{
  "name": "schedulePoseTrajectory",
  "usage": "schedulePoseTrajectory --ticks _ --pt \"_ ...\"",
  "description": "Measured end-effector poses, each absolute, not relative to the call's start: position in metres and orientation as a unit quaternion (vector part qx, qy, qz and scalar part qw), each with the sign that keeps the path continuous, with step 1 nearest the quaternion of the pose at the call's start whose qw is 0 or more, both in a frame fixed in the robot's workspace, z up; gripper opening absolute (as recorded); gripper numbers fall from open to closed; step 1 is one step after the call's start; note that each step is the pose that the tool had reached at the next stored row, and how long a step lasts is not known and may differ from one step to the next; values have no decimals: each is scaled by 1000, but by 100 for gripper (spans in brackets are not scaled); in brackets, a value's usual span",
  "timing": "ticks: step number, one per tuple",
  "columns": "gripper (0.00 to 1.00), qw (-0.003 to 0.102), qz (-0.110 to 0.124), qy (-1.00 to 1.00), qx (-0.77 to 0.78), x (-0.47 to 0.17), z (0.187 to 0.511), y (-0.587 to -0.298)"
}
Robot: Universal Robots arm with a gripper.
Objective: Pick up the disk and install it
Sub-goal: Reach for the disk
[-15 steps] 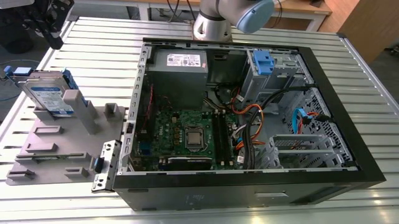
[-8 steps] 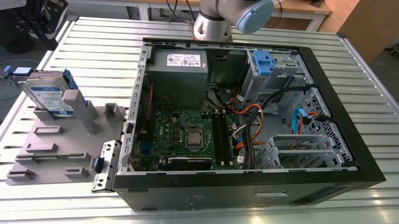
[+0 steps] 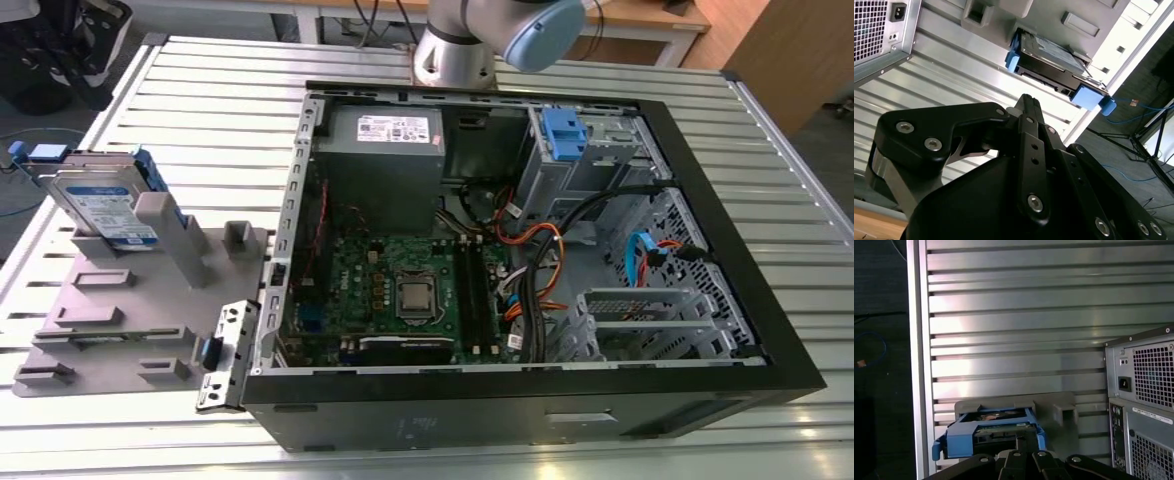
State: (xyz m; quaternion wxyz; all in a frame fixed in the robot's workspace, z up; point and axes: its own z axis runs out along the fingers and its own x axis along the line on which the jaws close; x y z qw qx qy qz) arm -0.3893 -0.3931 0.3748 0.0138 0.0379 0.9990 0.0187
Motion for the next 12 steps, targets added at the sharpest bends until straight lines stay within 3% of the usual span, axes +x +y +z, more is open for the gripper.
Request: schedulePoseTrajectory --ticks 12 --pt "11 14 18 999 38 -405 370 -393"
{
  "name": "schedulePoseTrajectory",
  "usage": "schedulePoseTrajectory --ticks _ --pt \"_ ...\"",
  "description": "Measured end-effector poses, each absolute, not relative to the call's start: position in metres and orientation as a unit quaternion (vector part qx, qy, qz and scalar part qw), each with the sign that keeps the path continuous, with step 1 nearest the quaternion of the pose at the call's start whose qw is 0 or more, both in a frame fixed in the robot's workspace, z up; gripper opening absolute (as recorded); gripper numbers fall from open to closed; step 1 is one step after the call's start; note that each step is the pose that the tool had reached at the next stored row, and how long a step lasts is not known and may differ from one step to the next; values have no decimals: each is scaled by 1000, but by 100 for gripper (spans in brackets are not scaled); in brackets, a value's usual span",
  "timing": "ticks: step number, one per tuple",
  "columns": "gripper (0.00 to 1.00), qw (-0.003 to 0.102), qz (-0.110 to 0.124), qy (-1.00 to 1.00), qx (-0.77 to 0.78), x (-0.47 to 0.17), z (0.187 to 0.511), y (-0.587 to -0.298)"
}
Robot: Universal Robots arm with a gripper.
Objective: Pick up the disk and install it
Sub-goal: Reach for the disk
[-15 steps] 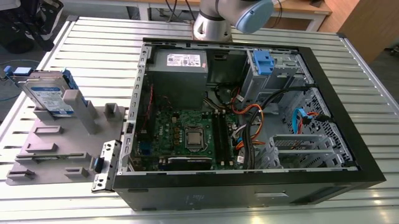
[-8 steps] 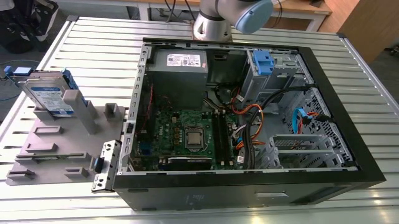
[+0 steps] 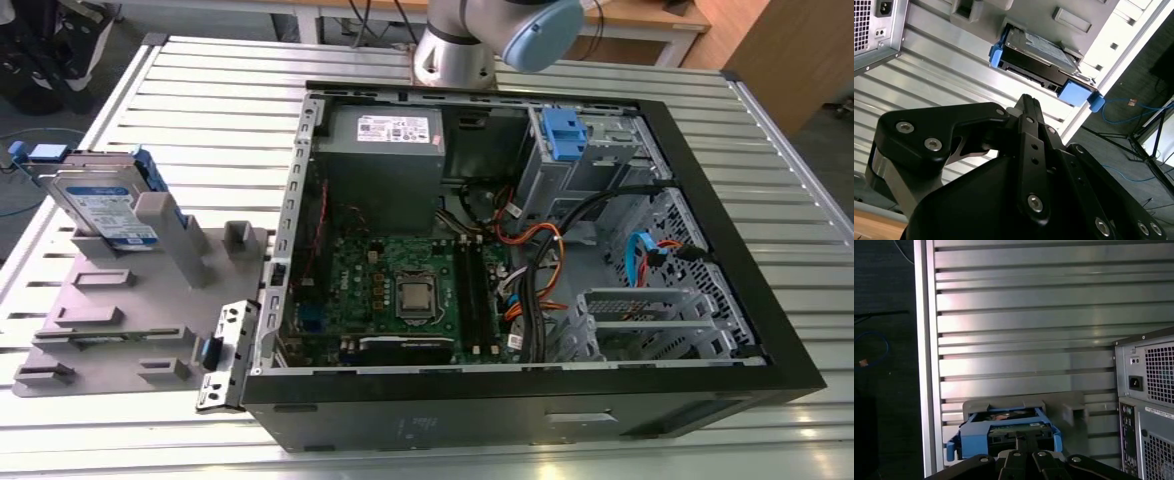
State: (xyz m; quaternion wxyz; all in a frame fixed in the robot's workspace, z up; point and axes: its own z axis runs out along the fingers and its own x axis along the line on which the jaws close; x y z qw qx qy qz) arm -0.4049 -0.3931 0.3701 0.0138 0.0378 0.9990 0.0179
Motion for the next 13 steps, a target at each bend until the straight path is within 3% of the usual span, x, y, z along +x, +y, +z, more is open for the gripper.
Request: schedulePoseTrajectory --ticks 13 --pt "11 11 17 999 38 -412 362 -393"
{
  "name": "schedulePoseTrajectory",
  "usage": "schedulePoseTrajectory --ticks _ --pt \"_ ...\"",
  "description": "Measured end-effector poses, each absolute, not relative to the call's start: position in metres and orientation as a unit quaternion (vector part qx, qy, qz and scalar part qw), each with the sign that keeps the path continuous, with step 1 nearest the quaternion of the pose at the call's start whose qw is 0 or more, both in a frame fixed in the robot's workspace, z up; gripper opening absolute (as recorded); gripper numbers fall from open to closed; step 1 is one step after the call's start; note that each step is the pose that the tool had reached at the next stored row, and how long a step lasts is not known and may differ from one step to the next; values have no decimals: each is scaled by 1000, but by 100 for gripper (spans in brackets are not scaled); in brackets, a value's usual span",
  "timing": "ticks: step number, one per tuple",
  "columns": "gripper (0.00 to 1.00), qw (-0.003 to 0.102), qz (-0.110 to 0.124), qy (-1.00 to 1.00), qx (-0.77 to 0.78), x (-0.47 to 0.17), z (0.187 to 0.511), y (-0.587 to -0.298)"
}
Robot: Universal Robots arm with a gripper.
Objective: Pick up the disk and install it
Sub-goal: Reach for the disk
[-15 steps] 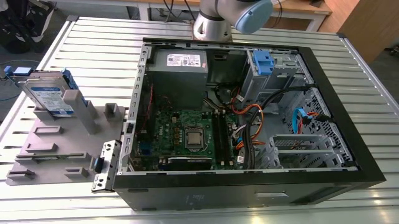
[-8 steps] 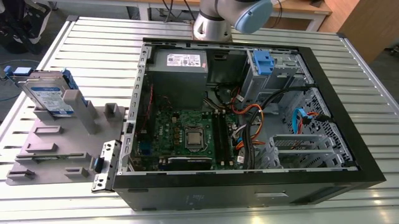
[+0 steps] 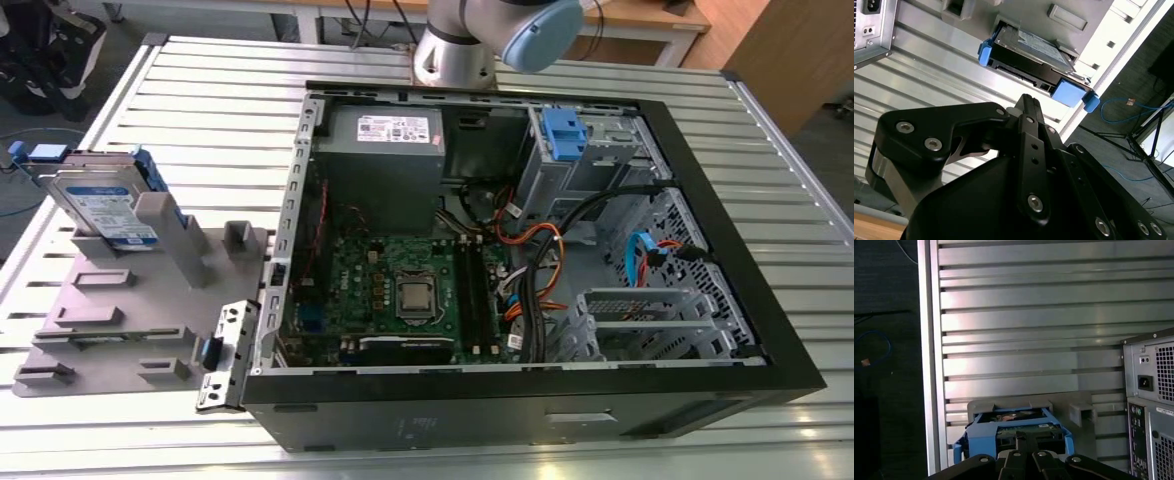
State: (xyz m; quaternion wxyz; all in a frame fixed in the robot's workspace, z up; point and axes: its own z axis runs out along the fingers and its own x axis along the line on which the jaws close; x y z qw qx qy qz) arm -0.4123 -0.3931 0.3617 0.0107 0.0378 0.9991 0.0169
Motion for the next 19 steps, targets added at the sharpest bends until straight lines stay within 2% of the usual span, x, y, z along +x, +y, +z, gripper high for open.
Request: schedulePoseTrajectory --ticks 19 --pt "11 9 16 999 38 -414 358 -397"
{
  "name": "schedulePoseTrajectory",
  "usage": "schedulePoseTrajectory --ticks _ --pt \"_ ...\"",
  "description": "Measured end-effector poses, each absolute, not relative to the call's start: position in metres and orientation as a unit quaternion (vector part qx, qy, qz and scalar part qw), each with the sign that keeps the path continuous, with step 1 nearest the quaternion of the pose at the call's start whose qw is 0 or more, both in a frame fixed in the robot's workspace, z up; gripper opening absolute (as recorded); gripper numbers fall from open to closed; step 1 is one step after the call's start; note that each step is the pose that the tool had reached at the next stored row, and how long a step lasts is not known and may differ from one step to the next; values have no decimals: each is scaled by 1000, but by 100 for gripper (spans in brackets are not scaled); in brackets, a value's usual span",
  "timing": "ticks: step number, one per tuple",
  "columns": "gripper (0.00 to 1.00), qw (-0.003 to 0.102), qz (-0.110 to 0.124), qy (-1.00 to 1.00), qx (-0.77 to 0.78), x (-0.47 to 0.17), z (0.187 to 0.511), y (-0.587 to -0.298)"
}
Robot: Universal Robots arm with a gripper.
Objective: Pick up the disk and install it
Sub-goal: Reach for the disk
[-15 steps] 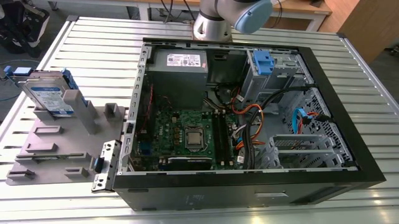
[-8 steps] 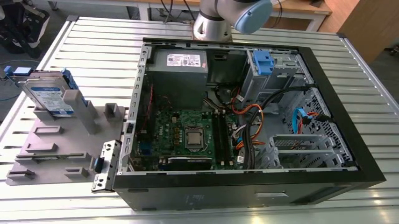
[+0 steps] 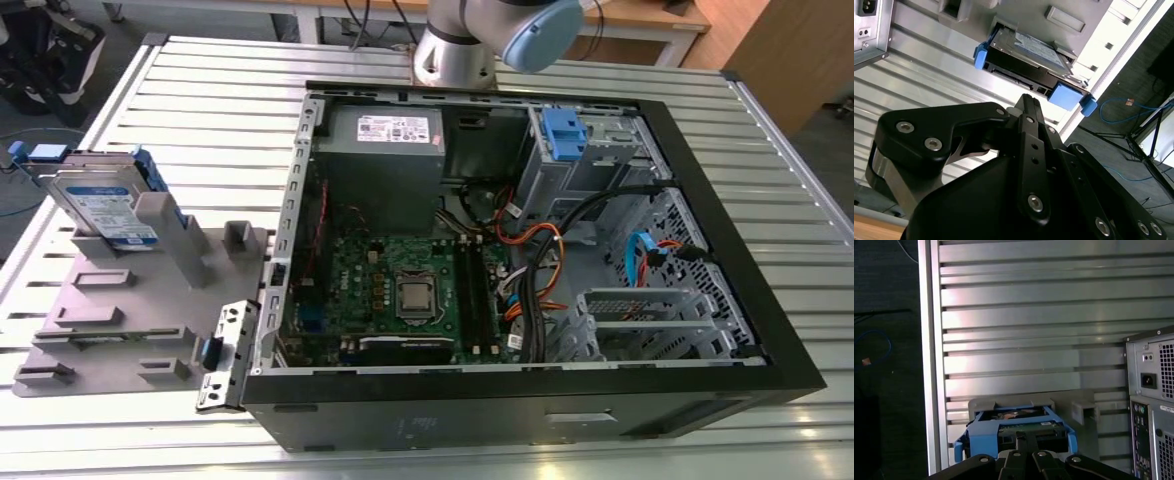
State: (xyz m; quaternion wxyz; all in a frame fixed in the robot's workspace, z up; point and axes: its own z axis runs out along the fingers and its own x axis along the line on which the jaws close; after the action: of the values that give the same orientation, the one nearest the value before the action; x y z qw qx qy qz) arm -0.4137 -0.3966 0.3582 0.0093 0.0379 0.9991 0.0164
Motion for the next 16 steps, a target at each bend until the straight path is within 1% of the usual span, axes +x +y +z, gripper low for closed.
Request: schedulePoseTrajectory --ticks 16 --pt "11 9 15 999 38 -414 358 -408"
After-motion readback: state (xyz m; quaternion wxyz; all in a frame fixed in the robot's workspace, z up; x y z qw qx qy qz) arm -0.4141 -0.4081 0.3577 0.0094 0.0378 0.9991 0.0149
